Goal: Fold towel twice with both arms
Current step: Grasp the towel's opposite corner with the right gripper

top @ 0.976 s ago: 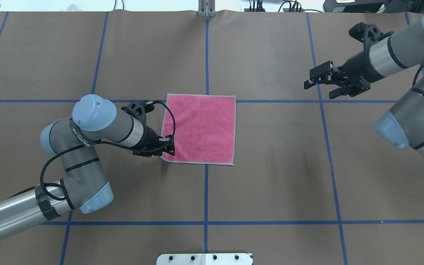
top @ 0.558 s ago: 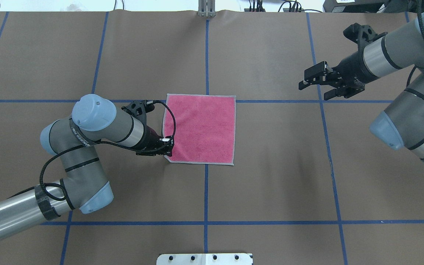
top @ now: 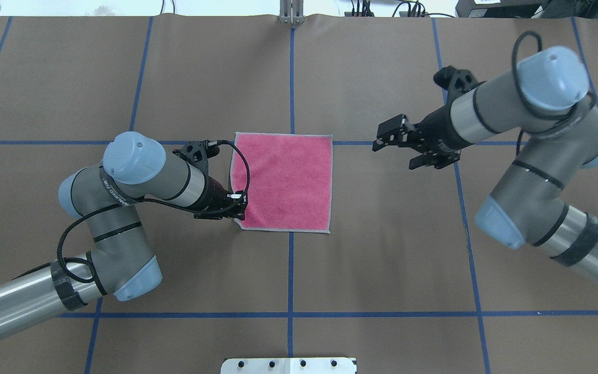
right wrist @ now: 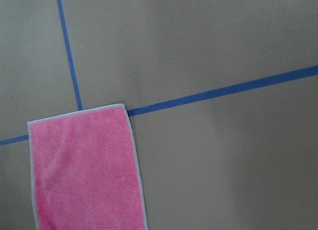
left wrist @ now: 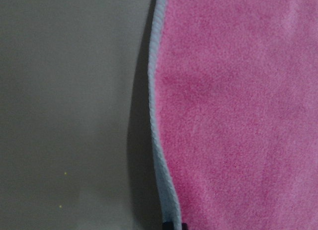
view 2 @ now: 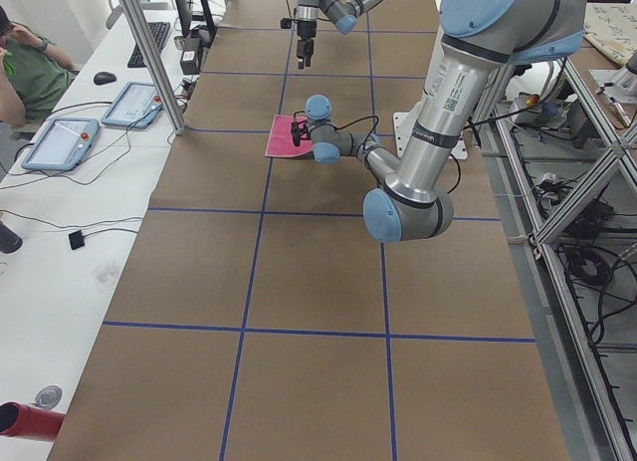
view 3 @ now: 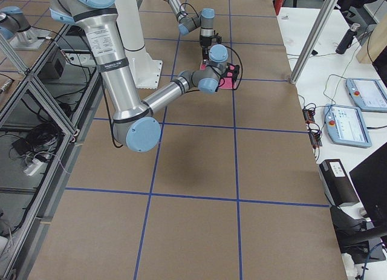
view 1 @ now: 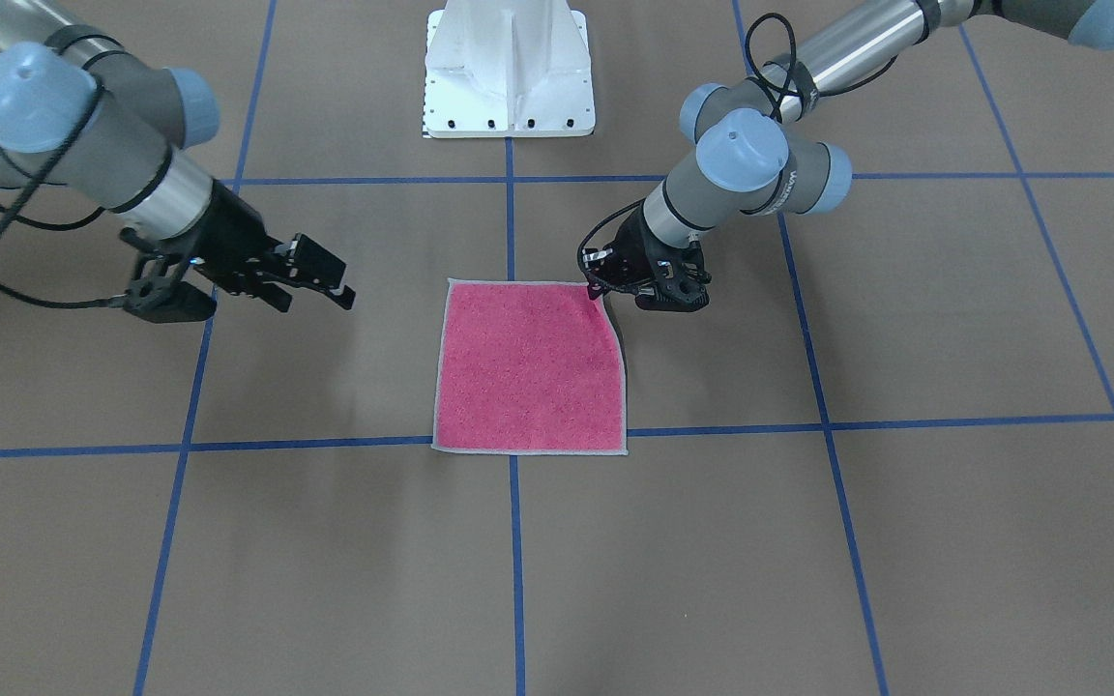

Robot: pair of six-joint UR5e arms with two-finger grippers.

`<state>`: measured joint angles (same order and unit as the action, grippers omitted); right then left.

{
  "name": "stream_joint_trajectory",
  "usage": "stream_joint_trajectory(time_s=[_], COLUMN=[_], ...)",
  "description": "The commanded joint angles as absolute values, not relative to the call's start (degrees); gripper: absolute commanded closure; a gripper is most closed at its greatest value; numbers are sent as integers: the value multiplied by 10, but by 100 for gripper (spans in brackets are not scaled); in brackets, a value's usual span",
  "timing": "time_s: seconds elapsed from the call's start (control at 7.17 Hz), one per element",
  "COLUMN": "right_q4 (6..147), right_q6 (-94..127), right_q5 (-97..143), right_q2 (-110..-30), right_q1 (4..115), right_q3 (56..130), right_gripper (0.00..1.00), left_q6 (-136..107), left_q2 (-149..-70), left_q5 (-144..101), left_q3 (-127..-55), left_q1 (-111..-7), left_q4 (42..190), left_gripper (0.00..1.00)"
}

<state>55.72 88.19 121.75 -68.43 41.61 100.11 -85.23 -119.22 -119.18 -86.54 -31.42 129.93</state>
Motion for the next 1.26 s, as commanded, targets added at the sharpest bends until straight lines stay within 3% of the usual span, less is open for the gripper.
stream_joint_trajectory(time_s=[0.0,1.12], right_q4=[557,557], right_q6=[957,984], right_q5=[1113,1067], right_q2=[-659,-658], right_q1=[326,287], right_q3=[998,992], right_gripper=[1,1], left_q6=[-872,-1003], left_q2=[-1194,-1222], left_q5=[-1192,-1198], left_q3=[-866,-851], left_q1=[-322,-374], left_q4=[1300,1295], left_gripper=[100,100])
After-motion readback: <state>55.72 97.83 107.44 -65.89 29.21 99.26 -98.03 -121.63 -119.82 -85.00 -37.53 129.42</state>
